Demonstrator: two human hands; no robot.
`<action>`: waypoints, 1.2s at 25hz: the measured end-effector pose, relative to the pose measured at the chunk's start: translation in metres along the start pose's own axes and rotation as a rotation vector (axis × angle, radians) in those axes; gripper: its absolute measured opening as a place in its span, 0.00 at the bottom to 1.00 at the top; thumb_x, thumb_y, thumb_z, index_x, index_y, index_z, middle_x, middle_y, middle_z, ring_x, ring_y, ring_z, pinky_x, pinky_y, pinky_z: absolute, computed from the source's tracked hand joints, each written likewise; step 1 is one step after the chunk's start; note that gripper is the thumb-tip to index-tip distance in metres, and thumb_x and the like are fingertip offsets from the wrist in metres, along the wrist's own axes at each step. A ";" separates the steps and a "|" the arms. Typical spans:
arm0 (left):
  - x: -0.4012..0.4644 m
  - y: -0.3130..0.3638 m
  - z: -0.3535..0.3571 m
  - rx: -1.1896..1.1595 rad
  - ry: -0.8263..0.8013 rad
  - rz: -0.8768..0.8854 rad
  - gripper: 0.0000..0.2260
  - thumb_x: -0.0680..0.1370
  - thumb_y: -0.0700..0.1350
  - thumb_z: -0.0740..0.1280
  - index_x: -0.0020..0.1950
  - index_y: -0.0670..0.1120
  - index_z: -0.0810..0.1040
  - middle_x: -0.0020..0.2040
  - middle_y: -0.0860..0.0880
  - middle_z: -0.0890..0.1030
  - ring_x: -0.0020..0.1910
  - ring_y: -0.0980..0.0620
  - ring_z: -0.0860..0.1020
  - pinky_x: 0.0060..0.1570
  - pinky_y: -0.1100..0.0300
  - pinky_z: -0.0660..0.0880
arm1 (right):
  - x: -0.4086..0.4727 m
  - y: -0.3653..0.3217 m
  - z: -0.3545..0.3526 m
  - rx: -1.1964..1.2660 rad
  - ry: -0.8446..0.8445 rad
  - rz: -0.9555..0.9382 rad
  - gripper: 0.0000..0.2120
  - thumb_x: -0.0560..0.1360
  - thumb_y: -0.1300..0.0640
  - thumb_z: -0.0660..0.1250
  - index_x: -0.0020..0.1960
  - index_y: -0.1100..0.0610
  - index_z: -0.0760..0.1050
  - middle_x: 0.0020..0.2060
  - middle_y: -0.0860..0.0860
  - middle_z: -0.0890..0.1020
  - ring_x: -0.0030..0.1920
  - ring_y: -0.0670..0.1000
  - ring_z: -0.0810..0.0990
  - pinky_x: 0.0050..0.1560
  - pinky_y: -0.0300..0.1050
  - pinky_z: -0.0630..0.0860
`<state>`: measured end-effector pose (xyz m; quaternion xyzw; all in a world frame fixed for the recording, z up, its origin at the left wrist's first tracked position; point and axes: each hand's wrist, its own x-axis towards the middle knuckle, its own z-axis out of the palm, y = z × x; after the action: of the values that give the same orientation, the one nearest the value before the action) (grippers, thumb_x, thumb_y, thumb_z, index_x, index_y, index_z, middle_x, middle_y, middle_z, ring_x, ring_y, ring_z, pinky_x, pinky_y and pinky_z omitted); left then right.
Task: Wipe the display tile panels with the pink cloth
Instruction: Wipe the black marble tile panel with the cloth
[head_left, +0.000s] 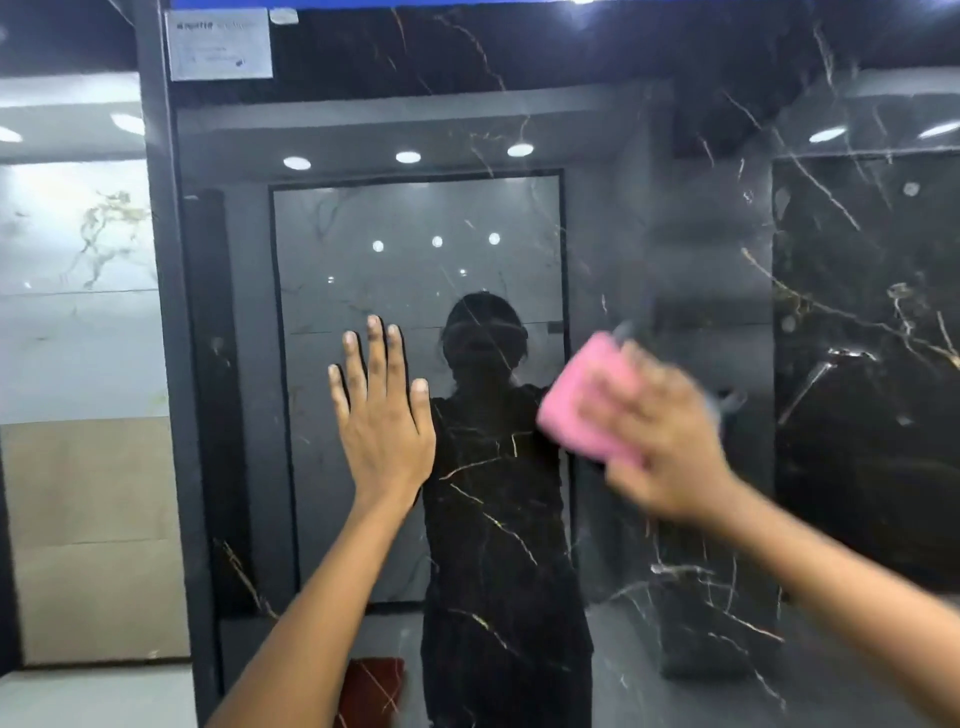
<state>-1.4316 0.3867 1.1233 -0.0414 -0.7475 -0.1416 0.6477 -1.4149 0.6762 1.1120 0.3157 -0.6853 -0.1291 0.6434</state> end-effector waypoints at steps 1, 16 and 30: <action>0.000 0.000 -0.001 -0.003 -0.007 -0.004 0.26 0.83 0.50 0.48 0.80 0.46 0.48 0.80 0.50 0.45 0.79 0.46 0.46 0.76 0.52 0.37 | -0.028 -0.032 0.000 0.003 -0.157 -0.276 0.33 0.68 0.48 0.65 0.73 0.45 0.65 0.77 0.49 0.60 0.77 0.60 0.55 0.74 0.58 0.54; -0.004 0.001 -0.001 0.057 -0.020 -0.014 0.25 0.84 0.50 0.46 0.81 0.46 0.47 0.81 0.47 0.48 0.79 0.45 0.46 0.75 0.54 0.34 | -0.076 -0.071 0.010 0.158 -0.259 -0.529 0.32 0.67 0.55 0.70 0.70 0.55 0.68 0.76 0.51 0.60 0.77 0.54 0.57 0.77 0.52 0.54; -0.070 0.002 -0.018 -0.164 -0.134 -0.039 0.25 0.83 0.50 0.48 0.80 0.44 0.53 0.80 0.49 0.47 0.79 0.48 0.45 0.76 0.53 0.37 | -0.058 -0.083 0.005 0.202 -0.393 -0.687 0.30 0.65 0.58 0.70 0.67 0.54 0.74 0.68 0.53 0.75 0.71 0.53 0.65 0.77 0.46 0.47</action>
<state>-1.4025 0.3918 1.0568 -0.0889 -0.7757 -0.2117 0.5879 -1.3989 0.6462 1.0165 0.5574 -0.6591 -0.3264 0.3851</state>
